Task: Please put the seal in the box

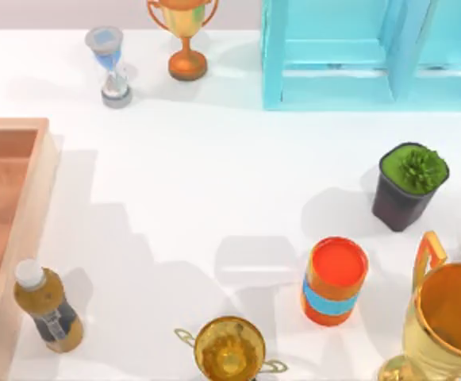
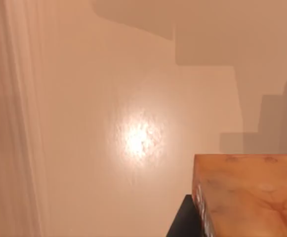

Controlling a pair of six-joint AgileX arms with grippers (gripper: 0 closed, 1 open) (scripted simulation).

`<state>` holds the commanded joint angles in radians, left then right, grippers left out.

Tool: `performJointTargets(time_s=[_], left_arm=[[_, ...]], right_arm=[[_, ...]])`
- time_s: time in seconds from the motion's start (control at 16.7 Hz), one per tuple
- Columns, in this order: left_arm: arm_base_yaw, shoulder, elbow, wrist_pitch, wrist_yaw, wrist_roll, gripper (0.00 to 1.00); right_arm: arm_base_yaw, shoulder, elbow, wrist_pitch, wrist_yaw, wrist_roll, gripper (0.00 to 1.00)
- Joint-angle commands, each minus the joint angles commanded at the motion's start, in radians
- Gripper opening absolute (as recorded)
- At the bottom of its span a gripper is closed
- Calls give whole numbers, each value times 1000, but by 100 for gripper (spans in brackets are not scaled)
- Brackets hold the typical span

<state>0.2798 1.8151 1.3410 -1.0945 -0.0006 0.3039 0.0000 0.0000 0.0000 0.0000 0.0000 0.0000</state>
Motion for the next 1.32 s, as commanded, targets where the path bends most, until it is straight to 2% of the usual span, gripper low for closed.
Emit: performJointTargets(time_s=[0.18, 0.96, 1.32], left_arm=[[0, 0, 0, 0, 0, 0, 0], [0, 0, 0, 0, 0, 0, 98], [0, 0, 0, 0, 0, 0, 100]], right_arm=[[0, 0, 0, 0, 0, 0, 100], [0, 0, 0, 0, 0, 0, 100], [0, 0, 0, 0, 0, 0, 100]])
